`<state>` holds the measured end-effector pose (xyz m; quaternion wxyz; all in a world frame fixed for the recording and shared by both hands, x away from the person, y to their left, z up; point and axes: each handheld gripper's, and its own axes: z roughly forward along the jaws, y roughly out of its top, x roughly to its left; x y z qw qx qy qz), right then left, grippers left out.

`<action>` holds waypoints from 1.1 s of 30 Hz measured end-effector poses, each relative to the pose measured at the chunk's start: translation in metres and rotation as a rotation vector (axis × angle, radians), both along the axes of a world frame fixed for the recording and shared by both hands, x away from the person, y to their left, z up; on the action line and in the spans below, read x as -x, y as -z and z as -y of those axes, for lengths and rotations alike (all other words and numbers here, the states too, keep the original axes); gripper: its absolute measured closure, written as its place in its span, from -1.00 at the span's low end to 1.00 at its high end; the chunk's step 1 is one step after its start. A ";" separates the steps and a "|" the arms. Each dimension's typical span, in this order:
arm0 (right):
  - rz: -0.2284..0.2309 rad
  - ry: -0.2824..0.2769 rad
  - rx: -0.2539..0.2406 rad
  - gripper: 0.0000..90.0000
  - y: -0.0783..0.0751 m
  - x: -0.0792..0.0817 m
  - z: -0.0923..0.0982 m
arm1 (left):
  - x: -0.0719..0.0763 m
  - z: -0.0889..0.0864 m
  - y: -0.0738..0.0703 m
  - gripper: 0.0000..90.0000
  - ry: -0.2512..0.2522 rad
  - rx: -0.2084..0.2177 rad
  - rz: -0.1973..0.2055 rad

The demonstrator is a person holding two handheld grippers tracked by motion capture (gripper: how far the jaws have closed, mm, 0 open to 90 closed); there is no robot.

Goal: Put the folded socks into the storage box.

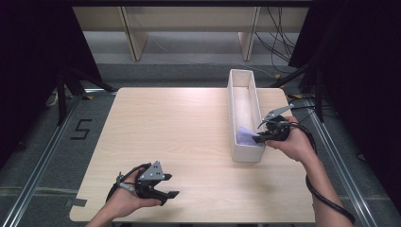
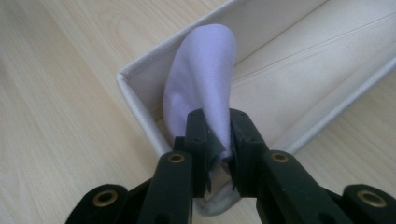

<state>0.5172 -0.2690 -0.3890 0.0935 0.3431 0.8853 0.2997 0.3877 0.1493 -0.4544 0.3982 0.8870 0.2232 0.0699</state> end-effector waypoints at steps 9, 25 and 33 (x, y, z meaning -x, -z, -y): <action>-0.059 0.047 0.002 0.69 -0.002 0.002 0.000 | 0.000 0.000 0.001 -0.21 -0.002 0.011 -0.003; -0.017 -0.020 -0.015 0.72 -0.006 0.005 0.004 | 0.000 0.000 0.001 -0.21 -0.008 0.007 -0.003; -0.019 -0.027 -0.007 0.80 -0.006 0.008 0.005 | 0.000 0.000 0.001 -0.21 -0.008 0.007 -0.004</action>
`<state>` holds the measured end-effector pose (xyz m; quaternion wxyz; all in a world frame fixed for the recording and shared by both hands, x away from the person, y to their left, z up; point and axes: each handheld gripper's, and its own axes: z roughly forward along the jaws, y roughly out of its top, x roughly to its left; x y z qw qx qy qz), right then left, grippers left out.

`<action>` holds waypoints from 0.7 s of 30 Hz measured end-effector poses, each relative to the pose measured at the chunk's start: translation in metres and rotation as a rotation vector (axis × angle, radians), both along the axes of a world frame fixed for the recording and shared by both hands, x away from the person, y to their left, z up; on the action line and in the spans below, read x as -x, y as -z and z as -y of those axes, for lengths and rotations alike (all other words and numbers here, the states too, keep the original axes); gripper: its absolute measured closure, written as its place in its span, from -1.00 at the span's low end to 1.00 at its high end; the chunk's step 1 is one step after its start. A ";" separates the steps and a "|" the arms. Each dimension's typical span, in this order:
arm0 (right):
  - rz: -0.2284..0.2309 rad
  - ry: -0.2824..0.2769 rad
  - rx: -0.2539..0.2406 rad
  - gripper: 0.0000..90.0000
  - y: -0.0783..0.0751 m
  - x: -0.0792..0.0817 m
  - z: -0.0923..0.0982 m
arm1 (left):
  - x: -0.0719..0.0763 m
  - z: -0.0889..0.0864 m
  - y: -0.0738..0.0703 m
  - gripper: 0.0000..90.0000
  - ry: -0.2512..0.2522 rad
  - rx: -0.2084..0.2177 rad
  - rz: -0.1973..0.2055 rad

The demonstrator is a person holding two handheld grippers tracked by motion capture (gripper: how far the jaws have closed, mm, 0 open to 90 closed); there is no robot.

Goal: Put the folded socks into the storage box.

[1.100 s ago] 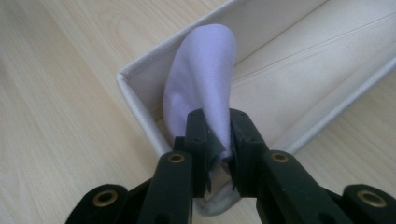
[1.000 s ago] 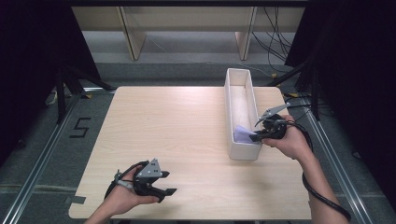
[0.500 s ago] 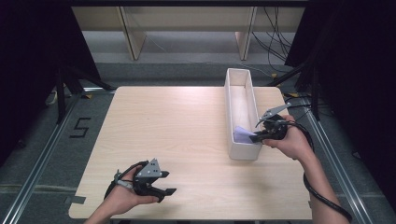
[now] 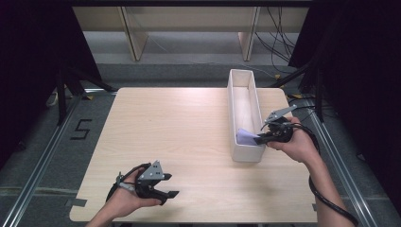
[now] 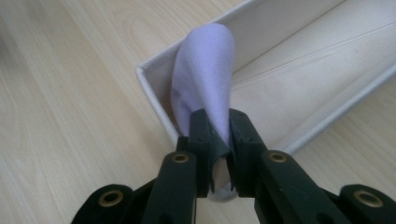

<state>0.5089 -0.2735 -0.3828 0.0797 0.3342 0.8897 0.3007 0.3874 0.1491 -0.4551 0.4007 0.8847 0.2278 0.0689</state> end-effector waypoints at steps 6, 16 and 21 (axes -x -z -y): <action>-0.021 0.015 -0.010 0.79 0.002 -0.001 0.002 | 0.000 0.000 0.000 -0.21 0.000 0.000 0.000; -0.021 0.025 -0.011 0.65 0.005 -0.005 0.001 | -0.001 0.000 0.000 -0.21 -0.001 -0.007 0.000; -0.023 0.041 -0.002 0.55 0.004 -0.004 0.000 | -0.002 -0.001 0.000 -0.21 0.010 -0.024 0.007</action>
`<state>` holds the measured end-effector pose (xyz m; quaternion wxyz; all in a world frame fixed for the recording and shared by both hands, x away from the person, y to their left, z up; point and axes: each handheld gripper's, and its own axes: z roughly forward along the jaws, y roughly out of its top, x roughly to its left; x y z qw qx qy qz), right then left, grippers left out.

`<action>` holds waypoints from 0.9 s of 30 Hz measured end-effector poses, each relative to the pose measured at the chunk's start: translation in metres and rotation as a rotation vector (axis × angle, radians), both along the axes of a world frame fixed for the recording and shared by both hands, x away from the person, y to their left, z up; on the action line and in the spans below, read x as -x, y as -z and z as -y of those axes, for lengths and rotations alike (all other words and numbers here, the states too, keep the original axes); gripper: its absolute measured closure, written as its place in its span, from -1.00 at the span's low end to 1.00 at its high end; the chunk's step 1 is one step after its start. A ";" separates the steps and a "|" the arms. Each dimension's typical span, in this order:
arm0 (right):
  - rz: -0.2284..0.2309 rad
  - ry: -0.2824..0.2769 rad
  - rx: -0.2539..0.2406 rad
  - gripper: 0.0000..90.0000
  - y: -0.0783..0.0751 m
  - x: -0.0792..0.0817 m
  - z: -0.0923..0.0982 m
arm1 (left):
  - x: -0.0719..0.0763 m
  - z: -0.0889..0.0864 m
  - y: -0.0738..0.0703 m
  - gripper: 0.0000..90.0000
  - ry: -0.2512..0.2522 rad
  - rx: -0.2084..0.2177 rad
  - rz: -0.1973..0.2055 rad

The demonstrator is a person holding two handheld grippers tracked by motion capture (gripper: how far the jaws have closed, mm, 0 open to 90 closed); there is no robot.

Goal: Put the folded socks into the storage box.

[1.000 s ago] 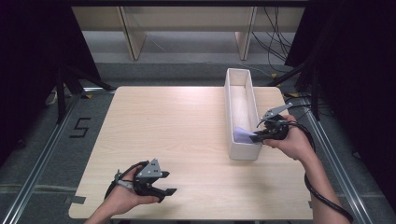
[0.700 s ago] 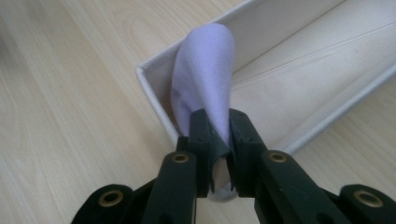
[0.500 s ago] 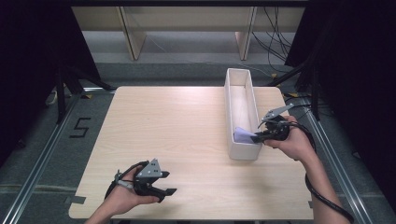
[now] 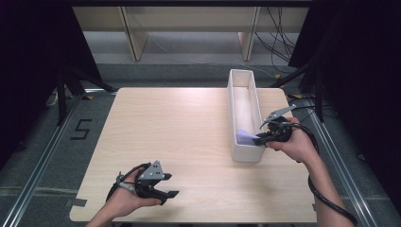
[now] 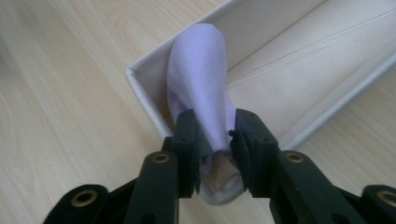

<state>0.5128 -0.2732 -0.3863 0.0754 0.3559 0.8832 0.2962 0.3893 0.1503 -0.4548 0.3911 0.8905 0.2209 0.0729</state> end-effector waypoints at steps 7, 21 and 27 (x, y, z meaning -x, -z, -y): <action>0.019 -0.004 -0.009 0.45 0.001 -0.001 -0.004 | 0.001 0.002 0.001 -0.21 -0.008 0.019 -0.009; 0.072 -0.057 -0.006 0.36 -0.009 -0.006 -0.026 | 0.001 0.003 0.000 -0.21 -0.003 0.021 -0.011; 0.060 -0.074 0.023 0.35 -0.010 -0.008 -0.039 | 0.000 0.001 -0.001 -0.21 -0.003 0.012 -0.009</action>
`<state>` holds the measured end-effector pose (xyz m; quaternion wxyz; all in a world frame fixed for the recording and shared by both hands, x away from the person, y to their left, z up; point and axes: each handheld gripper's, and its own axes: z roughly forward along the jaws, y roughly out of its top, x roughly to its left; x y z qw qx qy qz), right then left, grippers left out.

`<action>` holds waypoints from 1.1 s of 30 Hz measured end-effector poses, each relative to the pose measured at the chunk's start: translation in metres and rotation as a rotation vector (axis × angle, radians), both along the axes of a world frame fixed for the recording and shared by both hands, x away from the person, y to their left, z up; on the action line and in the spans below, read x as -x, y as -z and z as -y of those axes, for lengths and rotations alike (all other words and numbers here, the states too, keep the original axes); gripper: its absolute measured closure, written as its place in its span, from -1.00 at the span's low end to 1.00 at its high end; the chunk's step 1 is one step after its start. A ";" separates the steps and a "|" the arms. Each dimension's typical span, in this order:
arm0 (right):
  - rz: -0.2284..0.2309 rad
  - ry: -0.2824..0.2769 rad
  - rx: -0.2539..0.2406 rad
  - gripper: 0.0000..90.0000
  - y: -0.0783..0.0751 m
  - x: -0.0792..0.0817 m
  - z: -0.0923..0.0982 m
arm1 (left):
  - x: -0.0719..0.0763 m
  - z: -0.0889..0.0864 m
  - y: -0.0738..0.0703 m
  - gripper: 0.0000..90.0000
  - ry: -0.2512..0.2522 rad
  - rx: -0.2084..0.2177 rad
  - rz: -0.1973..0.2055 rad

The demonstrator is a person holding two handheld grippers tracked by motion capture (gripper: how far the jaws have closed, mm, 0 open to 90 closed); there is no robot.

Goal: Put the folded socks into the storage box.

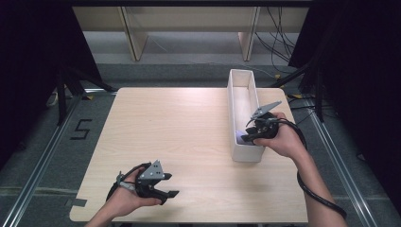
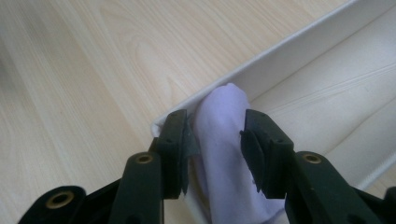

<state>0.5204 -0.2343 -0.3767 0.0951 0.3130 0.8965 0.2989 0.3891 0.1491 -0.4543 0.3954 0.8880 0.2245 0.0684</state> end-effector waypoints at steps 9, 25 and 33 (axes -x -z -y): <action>-0.016 0.023 0.043 0.53 0.005 -0.006 -0.003 | 0.000 -0.001 0.001 -0.21 -0.004 0.010 -0.008; -0.037 0.003 0.056 0.50 0.007 -0.004 -0.007 | 0.000 0.001 0.001 -0.21 0.005 0.002 -0.004; -0.051 0.005 0.059 0.55 0.013 -0.007 -0.006 | 0.000 0.001 0.002 -0.21 0.005 0.006 -0.008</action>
